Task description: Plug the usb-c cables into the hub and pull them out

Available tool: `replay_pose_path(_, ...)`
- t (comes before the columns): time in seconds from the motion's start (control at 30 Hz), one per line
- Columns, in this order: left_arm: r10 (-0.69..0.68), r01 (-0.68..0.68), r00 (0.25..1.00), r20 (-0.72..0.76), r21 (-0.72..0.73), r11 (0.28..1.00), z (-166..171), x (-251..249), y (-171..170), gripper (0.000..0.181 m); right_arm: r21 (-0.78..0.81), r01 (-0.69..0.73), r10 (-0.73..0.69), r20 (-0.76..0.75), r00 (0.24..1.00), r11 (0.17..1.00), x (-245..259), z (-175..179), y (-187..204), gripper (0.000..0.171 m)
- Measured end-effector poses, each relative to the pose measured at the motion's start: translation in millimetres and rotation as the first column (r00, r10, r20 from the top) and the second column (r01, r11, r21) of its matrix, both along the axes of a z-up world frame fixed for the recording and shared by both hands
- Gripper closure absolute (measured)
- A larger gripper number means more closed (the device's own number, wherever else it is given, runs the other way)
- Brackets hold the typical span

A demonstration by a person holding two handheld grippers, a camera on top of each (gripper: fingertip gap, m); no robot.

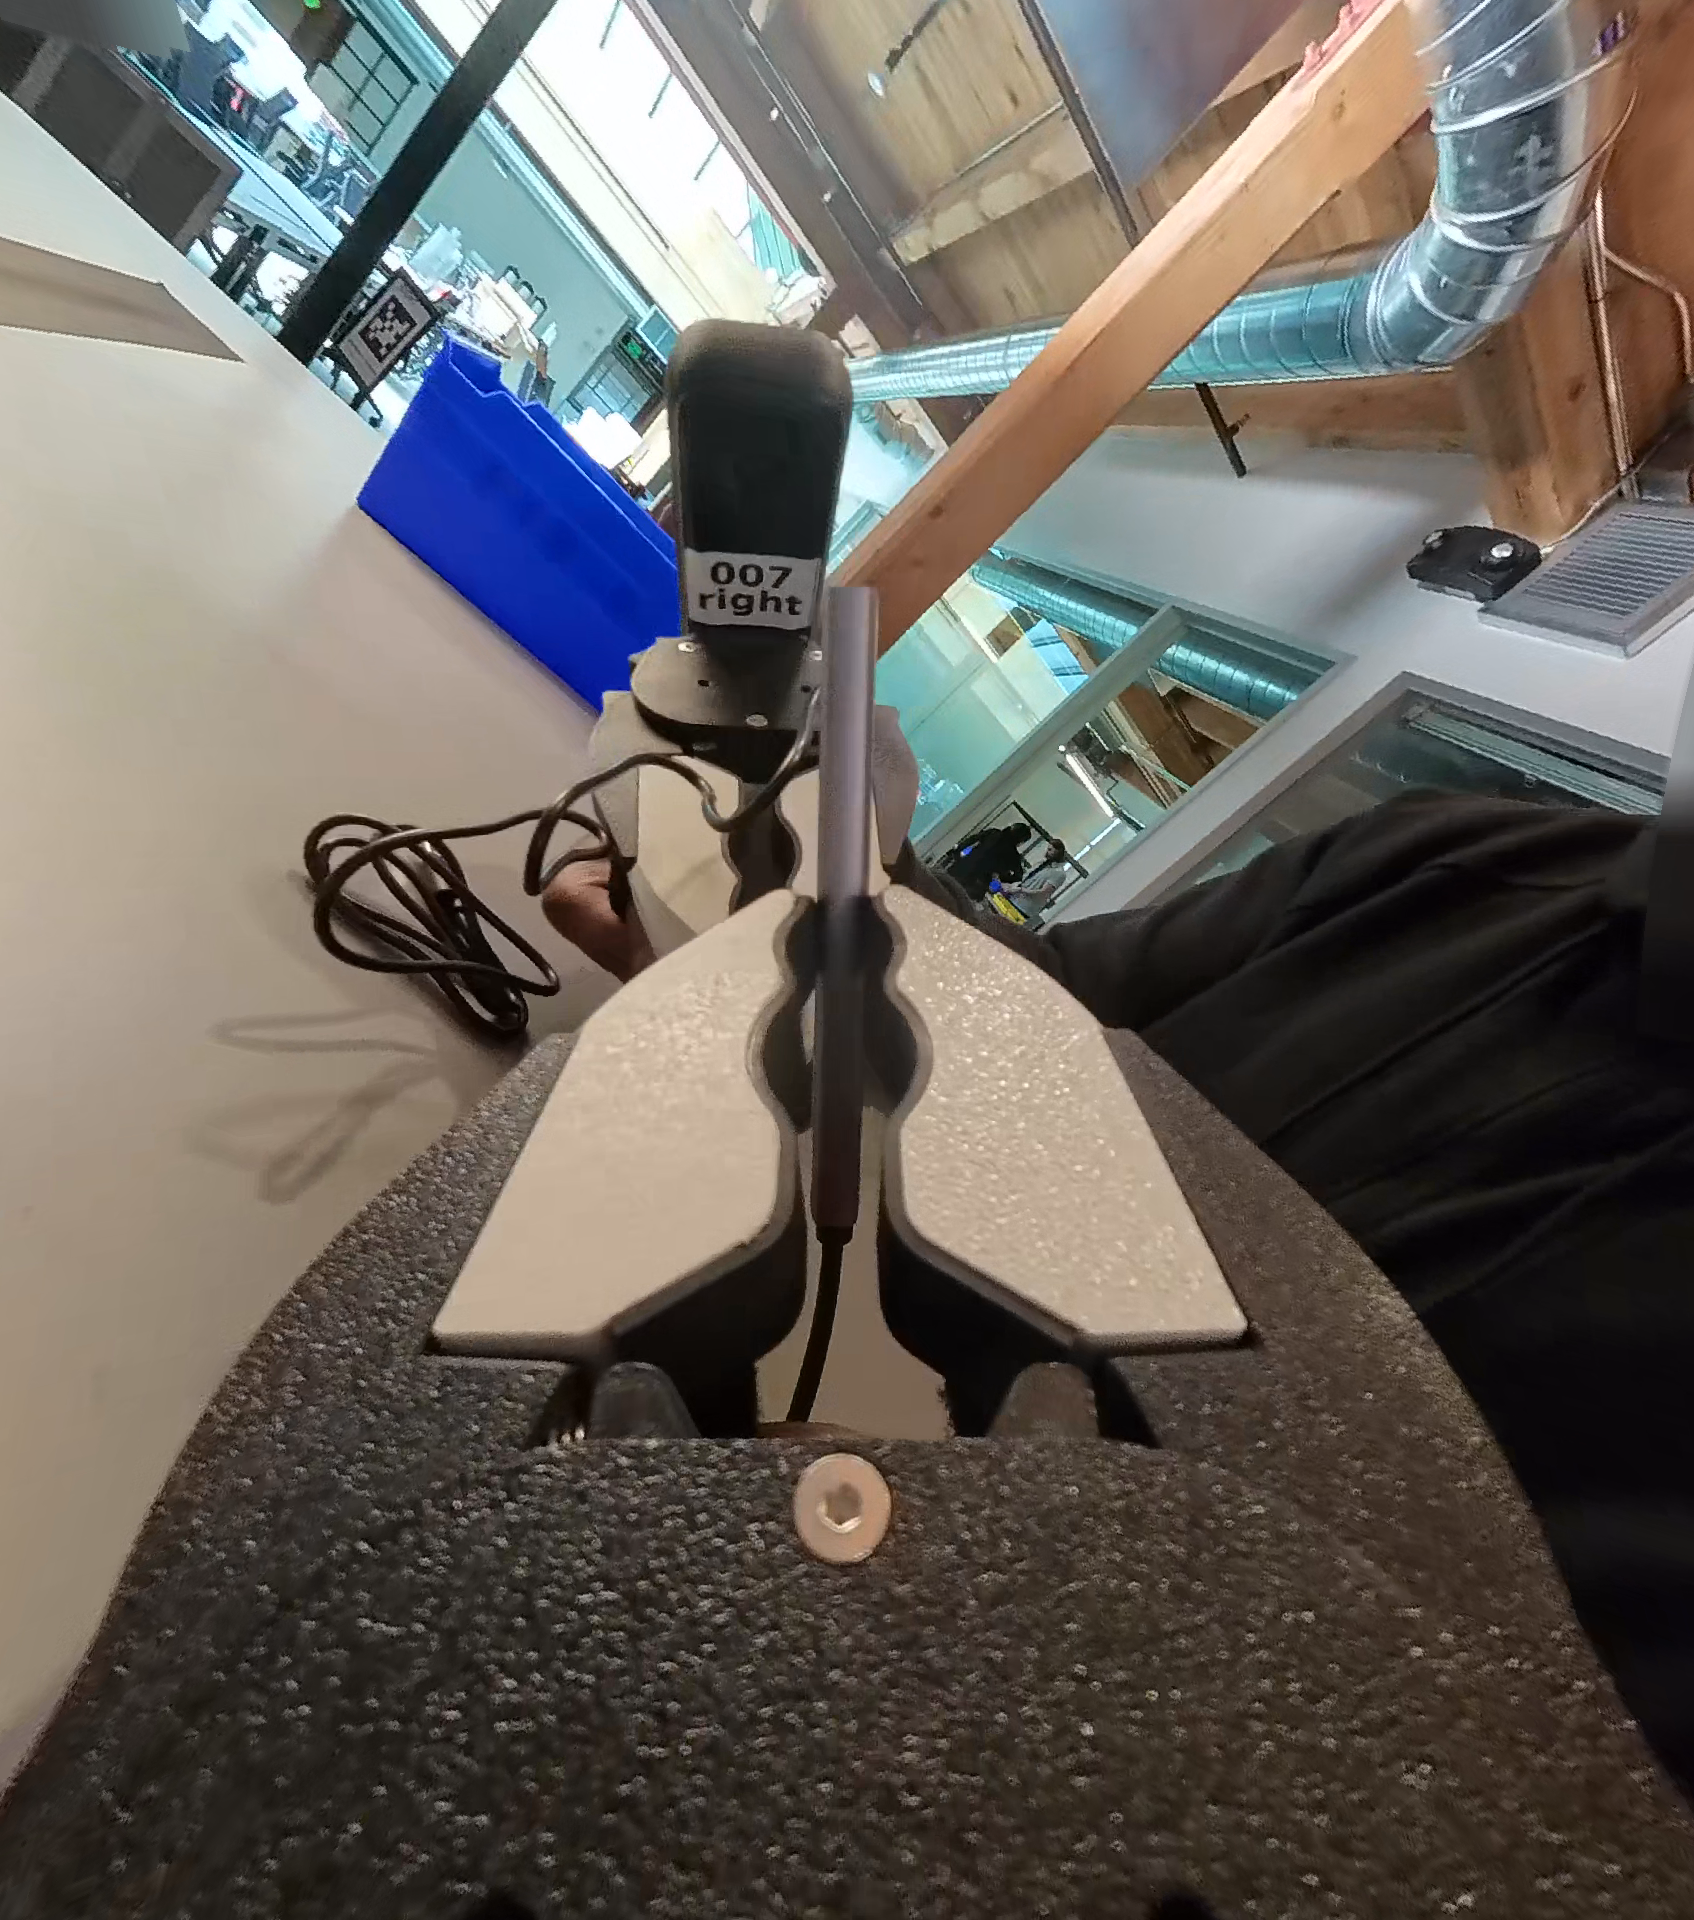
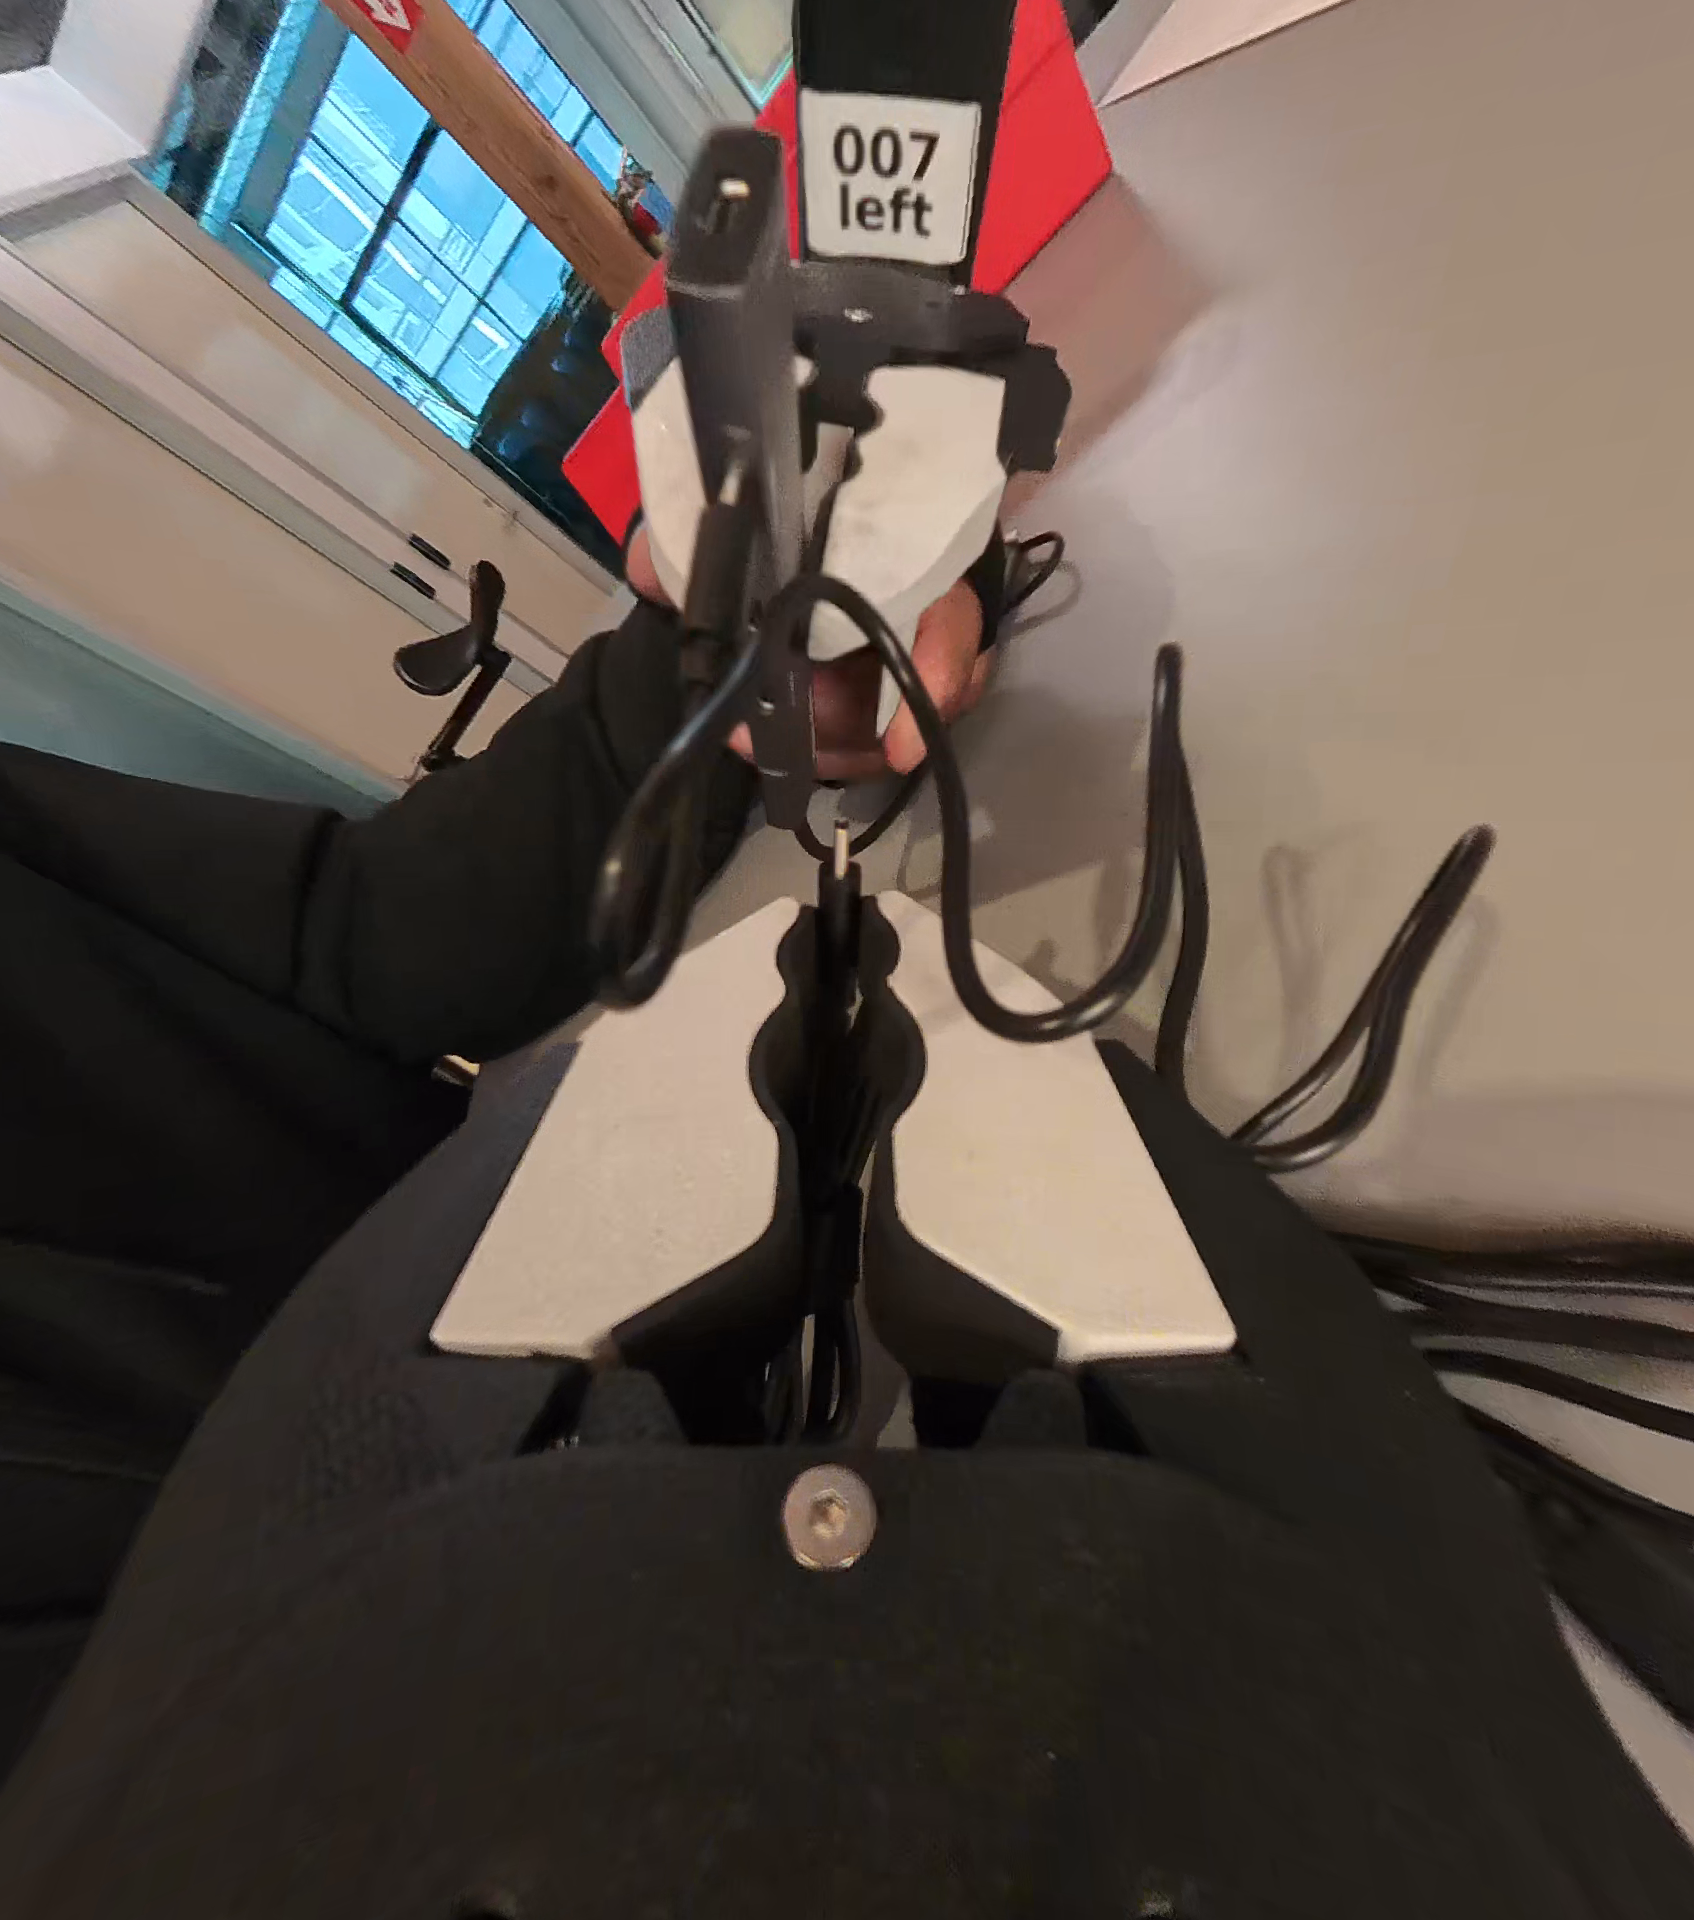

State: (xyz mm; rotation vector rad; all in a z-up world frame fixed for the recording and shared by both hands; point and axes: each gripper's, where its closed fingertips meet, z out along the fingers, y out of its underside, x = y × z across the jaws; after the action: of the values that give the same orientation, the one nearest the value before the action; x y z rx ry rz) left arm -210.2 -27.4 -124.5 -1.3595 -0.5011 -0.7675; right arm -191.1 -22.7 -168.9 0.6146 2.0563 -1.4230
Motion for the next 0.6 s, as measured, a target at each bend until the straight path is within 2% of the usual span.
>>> replay_pose_path(0.2, -0.038, 0.039, 0.999, 0.025, -0.056, 0.998, -9, 6, -2, 0.172, -0.011, -0.048, 0.048, -0.013, 0.999, 0.999, 11, 1, -14, 0.163)
replay_pose_path(0.37, -0.063, 0.065, 0.998, 0.020, -0.130, 0.989, -20, 11, 6, 0.172, 0.001, -0.024, 0.024, 0.008, 1.000, 1.000, 6, -6, -5, 0.164)
replay_pose_path(0.6, -0.063, 0.064, 0.998, 0.012, -0.213, 0.975, -32, 12, 12, 0.172, 0.002, -0.073, 0.072, 0.045, 0.996, 0.997, 13, -12, 1, 0.164)
